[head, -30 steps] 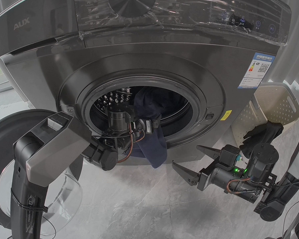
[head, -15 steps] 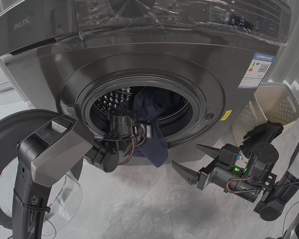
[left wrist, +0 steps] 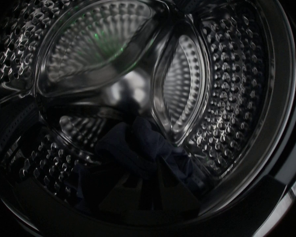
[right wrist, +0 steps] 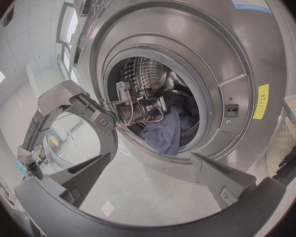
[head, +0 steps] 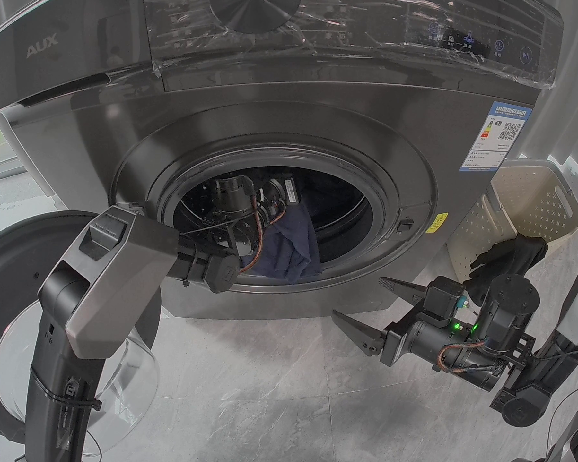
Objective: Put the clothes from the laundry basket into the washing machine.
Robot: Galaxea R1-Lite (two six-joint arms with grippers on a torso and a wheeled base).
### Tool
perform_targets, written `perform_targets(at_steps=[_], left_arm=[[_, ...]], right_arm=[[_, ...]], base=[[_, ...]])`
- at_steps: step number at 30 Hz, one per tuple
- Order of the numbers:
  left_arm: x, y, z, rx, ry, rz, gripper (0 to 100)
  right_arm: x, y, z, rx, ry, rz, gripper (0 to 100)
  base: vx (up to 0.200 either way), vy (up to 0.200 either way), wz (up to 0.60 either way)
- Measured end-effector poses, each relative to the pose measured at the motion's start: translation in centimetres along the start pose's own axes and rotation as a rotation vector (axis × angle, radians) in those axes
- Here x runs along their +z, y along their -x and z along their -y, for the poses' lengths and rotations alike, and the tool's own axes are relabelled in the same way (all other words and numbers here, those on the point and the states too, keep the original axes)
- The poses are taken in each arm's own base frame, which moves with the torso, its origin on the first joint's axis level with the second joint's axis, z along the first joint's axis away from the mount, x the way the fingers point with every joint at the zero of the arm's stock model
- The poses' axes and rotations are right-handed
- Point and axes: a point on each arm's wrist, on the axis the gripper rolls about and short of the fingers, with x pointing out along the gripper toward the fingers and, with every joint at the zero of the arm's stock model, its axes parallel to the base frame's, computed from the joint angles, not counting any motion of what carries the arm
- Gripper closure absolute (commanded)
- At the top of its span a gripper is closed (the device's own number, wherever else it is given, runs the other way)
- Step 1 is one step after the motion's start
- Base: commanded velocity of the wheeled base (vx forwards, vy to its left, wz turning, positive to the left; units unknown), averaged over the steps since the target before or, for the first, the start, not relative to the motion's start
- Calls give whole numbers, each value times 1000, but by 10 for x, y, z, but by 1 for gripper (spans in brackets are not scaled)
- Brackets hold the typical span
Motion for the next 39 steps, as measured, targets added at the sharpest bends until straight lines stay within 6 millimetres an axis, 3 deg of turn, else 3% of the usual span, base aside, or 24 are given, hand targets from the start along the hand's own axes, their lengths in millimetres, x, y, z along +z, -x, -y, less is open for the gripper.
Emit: perform_targets(at_steps=[4,10,22,26,27,39], left_arm=[[4,-5,0,14,13,31,0],[-10,3,-1,28,13,-58,0],[-35,52,2,15,-9,-388,0],[-42,58,3,8,-32,-419,0],[-44,59,3,6,-41,-423,100],[-55,47,-2,17,-49,-407,100]], right_arm=[[1,0,0,0,0,3,0],[1,0,0,0,-1,7,0],[3,-1,0,-1,0,13,0],[3,-1,0,0,0,15,0],[3,-1,0,0,0,15,0],[7,-2,-1,4,0,32,0]], base=[[0,0,0],[0,0,0],[0,0,0],[0,0,0],[0,0,0],[0,0,0]])
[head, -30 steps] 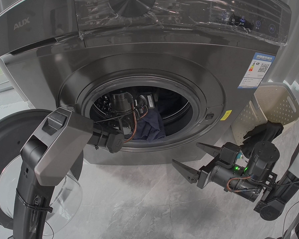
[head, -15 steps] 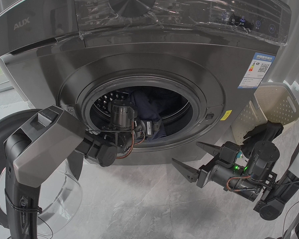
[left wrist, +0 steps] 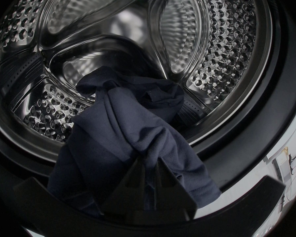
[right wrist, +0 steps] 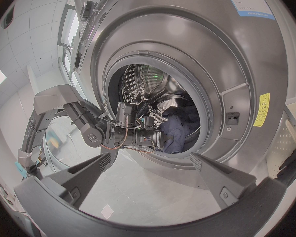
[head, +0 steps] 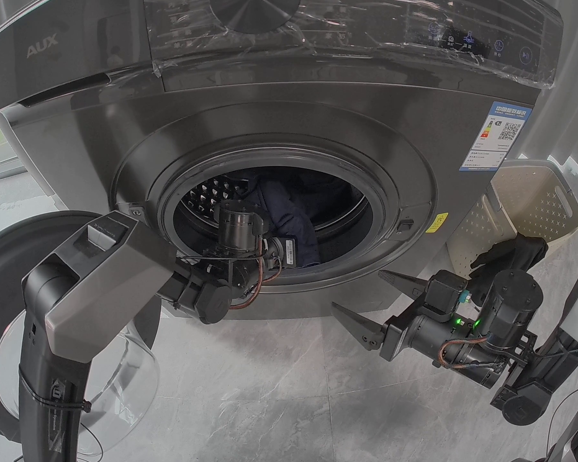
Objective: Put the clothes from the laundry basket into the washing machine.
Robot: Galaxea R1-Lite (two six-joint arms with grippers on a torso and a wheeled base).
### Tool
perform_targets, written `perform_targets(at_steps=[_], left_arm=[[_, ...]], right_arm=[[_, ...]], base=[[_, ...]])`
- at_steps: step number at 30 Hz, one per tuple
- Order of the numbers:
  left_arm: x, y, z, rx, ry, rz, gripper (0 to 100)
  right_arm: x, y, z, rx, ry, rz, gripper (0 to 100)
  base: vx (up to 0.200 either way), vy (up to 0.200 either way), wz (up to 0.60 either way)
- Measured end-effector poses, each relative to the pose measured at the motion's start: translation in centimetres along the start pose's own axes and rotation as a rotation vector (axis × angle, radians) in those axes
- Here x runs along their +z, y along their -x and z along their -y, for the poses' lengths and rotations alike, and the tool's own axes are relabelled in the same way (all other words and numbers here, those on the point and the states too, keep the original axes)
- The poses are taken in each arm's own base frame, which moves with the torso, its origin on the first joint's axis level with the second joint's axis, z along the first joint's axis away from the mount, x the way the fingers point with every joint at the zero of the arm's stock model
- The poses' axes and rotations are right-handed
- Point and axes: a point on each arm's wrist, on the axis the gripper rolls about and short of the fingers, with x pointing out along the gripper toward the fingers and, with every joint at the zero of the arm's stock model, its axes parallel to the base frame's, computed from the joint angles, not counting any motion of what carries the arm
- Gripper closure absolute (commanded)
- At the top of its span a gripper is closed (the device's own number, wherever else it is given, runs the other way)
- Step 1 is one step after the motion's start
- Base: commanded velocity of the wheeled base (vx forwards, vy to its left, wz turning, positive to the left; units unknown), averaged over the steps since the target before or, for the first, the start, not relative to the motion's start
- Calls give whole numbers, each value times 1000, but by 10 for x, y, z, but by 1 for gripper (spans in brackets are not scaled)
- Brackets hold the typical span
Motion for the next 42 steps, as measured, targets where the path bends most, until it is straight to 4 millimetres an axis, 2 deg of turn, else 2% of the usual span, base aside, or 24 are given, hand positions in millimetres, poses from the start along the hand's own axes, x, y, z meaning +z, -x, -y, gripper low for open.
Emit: perform_targets(at_steps=[4,11,12,16,21,28,35,36,42], left_arm=[[11,-4,1,-1,19,46,100],[54,-12,4,-4,85,248,100],[61,-13,4,-3,95,286,0],[70,-17,1,4,112,349,0],[66,-20,1,7,111,335,0],[44,-21,1,16,93,255,0],[30,-23,0,20,81,206,0],[27,-24,0,23,75,194,100],[17,-29,-3,31,46,149,100]], right_arm=[[1,0,0,1,0,3,0],[1,-1,0,1,0,5,0],[1,-1,0,1,0,5,0],[1,-1,0,1,0,6,0],[2,-1,0,0,0,8,0],[2,-1,0,0,0,9,0],[2,-1,0,0,0,9,0],[2,-1,0,1,0,9,0],[2,-1,0,2,0,9,0]], base=[[0,0,0],[0,0,0],[0,0,0],[0,0,0],[0,0,0],[0,0,0],[0,0,0],[0,0,0],[0,0,0]])
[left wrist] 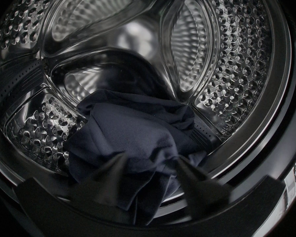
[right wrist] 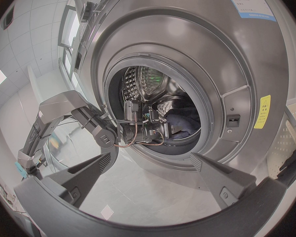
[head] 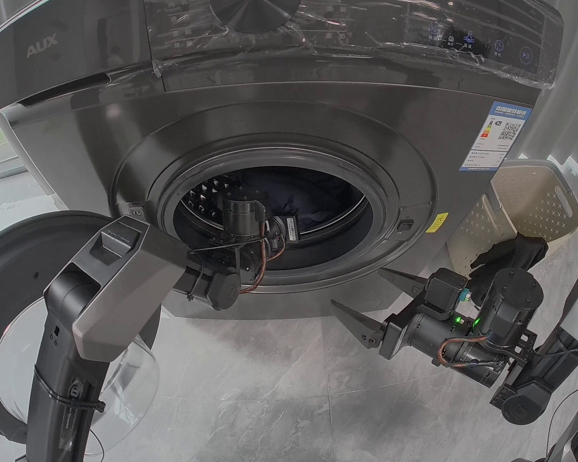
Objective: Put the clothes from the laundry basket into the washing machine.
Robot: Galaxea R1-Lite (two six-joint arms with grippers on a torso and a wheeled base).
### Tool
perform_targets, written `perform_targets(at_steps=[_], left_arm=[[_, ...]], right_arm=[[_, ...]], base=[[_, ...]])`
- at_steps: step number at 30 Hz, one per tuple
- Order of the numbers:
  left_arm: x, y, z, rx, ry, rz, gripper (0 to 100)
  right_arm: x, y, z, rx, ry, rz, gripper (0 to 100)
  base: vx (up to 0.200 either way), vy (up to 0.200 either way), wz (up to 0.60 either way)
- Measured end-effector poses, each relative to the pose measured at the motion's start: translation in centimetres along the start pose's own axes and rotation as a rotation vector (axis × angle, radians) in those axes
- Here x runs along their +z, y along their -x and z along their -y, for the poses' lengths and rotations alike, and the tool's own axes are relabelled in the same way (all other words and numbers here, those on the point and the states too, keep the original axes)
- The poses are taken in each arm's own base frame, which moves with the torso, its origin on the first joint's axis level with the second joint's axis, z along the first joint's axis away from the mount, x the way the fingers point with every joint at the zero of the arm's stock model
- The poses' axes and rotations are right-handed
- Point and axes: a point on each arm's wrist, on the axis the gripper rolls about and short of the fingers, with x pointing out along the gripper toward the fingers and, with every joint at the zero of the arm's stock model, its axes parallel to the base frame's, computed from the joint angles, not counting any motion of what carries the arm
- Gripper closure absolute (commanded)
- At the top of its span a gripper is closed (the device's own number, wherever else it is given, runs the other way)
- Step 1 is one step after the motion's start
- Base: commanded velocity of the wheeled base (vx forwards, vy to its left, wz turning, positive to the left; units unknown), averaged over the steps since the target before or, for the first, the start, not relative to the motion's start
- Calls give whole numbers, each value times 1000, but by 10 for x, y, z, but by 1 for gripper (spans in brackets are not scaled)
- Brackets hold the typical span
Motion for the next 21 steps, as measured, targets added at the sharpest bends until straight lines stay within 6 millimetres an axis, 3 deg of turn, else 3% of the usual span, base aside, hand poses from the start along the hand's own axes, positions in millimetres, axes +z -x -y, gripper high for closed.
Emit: perform_targets(at_steps=[4,12,20,21], left_arm=[[2,-5,1,-2,4,15,100],[35,-24,5,4,59,189,100],[33,-34,-1,25,83,224,100],[32,-34,-1,26,84,224,0]], right_arm=[[0,0,0,0,0,0,0],[0,0,0,0,-2,2,0],[1,-1,0,0,-2,4,0],[1,-1,0,0,-2,4,0]], base=[[0,0,0],[0,0,0],[0,0,0],[0,0,0]])
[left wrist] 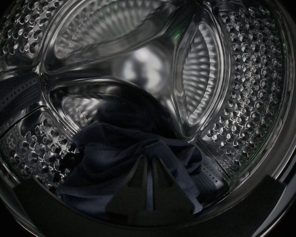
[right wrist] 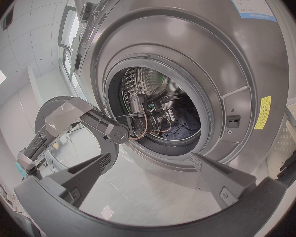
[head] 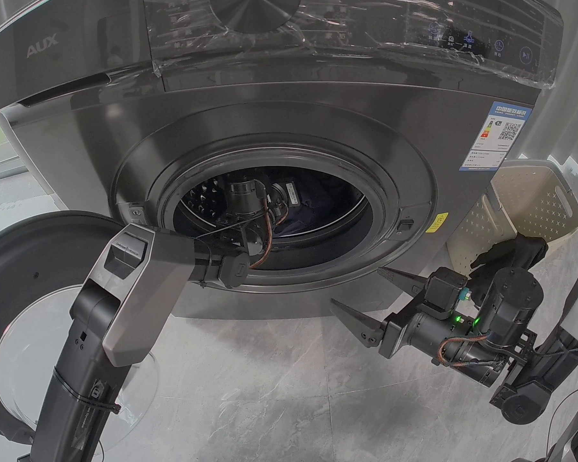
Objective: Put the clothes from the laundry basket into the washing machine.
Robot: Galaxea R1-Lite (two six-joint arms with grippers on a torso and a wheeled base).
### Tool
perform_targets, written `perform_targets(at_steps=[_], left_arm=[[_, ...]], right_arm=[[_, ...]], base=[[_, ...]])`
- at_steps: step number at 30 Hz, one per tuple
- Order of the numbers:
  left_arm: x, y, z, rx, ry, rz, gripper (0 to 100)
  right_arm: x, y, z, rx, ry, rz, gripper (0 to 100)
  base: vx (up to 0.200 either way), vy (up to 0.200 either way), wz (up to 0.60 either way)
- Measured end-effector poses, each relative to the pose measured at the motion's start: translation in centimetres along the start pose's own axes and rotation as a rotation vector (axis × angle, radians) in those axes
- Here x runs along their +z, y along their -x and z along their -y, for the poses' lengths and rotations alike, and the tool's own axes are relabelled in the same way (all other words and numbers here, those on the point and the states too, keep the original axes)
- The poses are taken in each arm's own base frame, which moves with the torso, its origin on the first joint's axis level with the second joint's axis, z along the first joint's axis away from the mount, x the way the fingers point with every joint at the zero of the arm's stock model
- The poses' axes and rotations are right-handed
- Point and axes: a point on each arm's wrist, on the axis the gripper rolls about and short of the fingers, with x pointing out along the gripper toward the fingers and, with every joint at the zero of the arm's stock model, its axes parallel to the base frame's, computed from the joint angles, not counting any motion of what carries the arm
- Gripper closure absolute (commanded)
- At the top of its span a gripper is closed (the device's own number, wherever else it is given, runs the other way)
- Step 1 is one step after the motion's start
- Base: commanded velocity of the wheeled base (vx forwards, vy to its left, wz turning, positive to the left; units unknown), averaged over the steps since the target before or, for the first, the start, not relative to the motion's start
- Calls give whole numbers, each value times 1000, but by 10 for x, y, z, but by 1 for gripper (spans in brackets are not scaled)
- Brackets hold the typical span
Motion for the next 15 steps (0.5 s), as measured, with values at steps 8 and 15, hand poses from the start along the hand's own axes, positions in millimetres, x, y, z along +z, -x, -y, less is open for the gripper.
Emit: perform_targets(at_steps=[8,15], left_arm=[[1,2,7,-12,8,-4,0],[-11,20,10,-8,-13,-106,0]], right_arm=[[0,0,0,-1,0,-1,0],[-1,1,1,-2,0,-4,0]], base=[[0,0,0],[0,0,0]])
